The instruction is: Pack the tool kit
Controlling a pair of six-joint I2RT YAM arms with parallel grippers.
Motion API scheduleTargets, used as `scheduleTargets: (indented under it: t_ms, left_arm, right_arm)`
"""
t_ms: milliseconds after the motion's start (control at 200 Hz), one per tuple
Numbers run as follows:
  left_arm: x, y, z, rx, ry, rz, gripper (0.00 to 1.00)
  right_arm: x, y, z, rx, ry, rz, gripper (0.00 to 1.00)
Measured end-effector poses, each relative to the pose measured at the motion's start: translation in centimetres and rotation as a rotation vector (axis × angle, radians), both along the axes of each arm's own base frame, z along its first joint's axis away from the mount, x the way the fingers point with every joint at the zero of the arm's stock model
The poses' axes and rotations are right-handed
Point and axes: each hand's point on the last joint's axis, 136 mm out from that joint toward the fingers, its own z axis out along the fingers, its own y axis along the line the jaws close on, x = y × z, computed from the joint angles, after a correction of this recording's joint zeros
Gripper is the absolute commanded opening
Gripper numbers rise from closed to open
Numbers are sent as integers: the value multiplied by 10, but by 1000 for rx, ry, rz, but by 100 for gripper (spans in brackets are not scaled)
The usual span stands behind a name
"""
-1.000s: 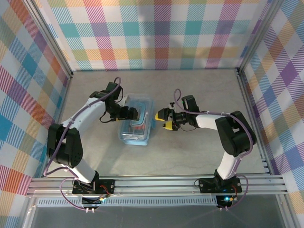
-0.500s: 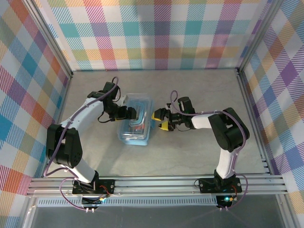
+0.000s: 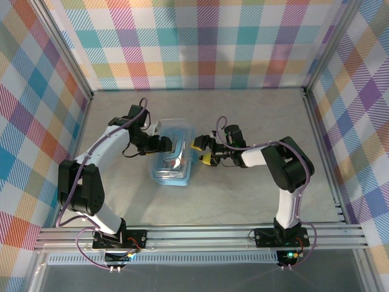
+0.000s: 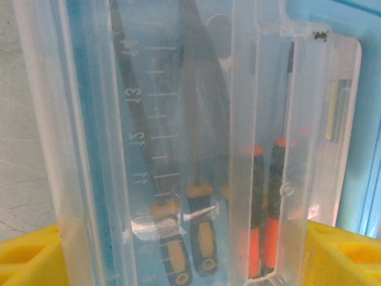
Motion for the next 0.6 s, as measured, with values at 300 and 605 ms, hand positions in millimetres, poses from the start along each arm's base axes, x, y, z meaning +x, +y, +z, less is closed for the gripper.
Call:
scheduleTargets:
  t_ms: [300,605]
  left_arm:
    - [0,2,0,3,-4,5,77]
    - [2,5,0,8,-7,17,76]
  right_arm:
    - [4,7,-7,31,37,-47,99]
    - [6,17,-3,90,51,-82,99]
